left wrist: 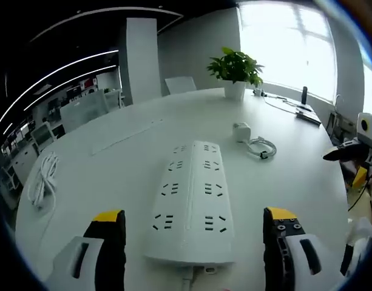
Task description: Straighten the power strip on the desk, plug the charger into it
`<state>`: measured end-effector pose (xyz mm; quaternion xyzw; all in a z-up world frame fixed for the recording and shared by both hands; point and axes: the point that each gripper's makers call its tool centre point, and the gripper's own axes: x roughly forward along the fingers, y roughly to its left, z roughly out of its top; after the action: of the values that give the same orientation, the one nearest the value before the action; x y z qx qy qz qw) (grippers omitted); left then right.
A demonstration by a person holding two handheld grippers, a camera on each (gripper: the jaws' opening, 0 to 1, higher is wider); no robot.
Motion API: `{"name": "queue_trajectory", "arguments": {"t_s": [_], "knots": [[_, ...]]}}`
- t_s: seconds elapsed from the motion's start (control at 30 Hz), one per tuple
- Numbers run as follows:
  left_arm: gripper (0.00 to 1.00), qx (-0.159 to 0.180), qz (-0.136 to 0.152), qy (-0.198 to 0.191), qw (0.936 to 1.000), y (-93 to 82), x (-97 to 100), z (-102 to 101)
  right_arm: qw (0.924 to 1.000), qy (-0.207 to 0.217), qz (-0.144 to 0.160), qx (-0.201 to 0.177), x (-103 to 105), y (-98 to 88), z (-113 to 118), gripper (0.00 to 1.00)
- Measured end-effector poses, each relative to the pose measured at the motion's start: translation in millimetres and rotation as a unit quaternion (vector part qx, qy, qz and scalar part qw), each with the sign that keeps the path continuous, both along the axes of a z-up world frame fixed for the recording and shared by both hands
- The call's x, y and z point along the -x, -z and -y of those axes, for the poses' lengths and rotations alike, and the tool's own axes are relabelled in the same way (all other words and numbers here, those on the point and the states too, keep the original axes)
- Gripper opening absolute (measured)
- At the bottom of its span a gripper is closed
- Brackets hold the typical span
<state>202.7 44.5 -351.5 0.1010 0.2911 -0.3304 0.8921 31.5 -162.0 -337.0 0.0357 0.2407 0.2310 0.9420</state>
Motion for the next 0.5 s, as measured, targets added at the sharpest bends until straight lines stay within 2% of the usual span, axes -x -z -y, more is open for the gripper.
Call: {"name": "queue_trajectory", "arguments": {"t_s": [0.13, 0.23, 0.37, 0.5], "knots": [[0.85, 0.011, -0.005, 0.009, 0.9999, 3.1, -5.3, 3.6, 1.0000, 0.002, -0.002, -0.002, -1.7, 1.6, 1.9, 0.70], [0.86, 0.012, -0.022, 0.009, 0.9996, 13.2, -7.2, 6.8, 1.0000, 0.002, -0.002, -0.005, -1.9, 1.4, 1.2, 0.70], [0.87, 0.004, -0.025, 0.007, 0.9996, 19.4, -8.6, 6.5, 1.0000, -0.001, -0.003, -0.004, -0.9, 1.5, 0.1, 0.70], [0.82, -0.003, -0.025, 0.008, 0.9997, 22.2, -9.9, 5.6, 1.0000, 0.002, -0.004, -0.006, 0.2, 2.9, 4.5, 0.70]]}}
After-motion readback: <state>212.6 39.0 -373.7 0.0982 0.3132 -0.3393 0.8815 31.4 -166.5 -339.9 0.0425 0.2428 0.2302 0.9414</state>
